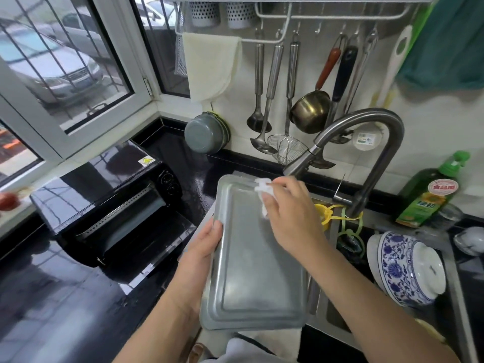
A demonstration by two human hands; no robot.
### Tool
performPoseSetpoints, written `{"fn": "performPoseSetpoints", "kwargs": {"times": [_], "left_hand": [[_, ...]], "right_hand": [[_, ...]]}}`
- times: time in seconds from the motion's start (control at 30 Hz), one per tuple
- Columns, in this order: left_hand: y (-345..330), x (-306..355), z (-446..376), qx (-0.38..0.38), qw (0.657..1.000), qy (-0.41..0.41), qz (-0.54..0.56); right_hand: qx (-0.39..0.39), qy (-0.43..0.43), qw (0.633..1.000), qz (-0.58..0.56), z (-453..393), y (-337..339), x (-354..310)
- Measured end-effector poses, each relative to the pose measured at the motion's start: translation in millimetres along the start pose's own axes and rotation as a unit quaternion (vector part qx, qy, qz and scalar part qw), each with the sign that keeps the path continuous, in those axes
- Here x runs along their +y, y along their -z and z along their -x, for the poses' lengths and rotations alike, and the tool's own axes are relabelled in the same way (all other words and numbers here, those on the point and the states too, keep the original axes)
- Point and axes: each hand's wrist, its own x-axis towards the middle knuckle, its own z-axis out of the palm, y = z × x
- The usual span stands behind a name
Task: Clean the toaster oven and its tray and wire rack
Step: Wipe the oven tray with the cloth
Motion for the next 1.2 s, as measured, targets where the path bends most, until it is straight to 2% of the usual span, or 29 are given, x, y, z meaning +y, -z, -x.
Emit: {"fn": "performPoseSetpoints", "kwargs": {"times": [0.07,0.17,0.27,0.4,0.53,0.6,0.73,0.87,0.97,1.07,1.13,1.2], "left_hand": [[0.5,7.1,-3.1,-0.011,1.0,0.009,-0.011],[-5.9,13.0,-8.6,-0.036,0.998,0.056,0.005],[-11.7,12.7,-13.3,-0.02,0.989,0.098,0.109],[0.1,15.7,-19.4,0.042,0.967,0.076,0.238],[15.1,39.0,-27.5,0.118,0.979,0.03,0.165],[18.7,46.8,-33.0,0.163,0.975,-0.013,0.148],[24.2,51.9,-37.3,0.227,0.953,-0.017,0.198],[33.8,49.5,-35.8,0.244,0.946,-0.045,0.208],[35.6,44.3,-32.4,0.235,0.945,-0.052,0.22],[28.5,40.2,-32.6,0.24,0.946,-0.056,0.209],[18.2,37.5,-34.8,0.241,0.946,-0.063,0.207],[11.5,35.3,-36.6,0.248,0.945,-0.066,0.202]], "right_hand": [[-0.021,0.002,0.999,-0.038,-4.7,0.3,-1.3],[-0.046,0.106,0.989,-0.093,-2.8,-0.7,-23.6],[-0.069,0.206,0.974,-0.056,4.8,-2.8,-41.1],[-0.133,0.27,0.953,-0.049,30.1,-5.4,-48.4],[-0.139,0.332,0.932,-0.044,74.4,-20.9,-54.4],[-0.104,0.339,0.935,-0.017,87.1,-30.4,-50.1],[-0.045,0.344,0.937,-0.042,97.4,-44.3,-22.0],[-0.006,0.2,0.98,-0.011,86.0,-35.4,26.2],[0.02,0.137,0.988,-0.071,75.6,-26.0,39.3],[0.078,0.078,0.991,-0.081,71.3,-20.9,28.9],[0.08,0.101,0.988,-0.086,78.6,-23.2,6.8],[0.037,0.196,0.974,-0.108,91.3,-30.5,-19.2]]}}
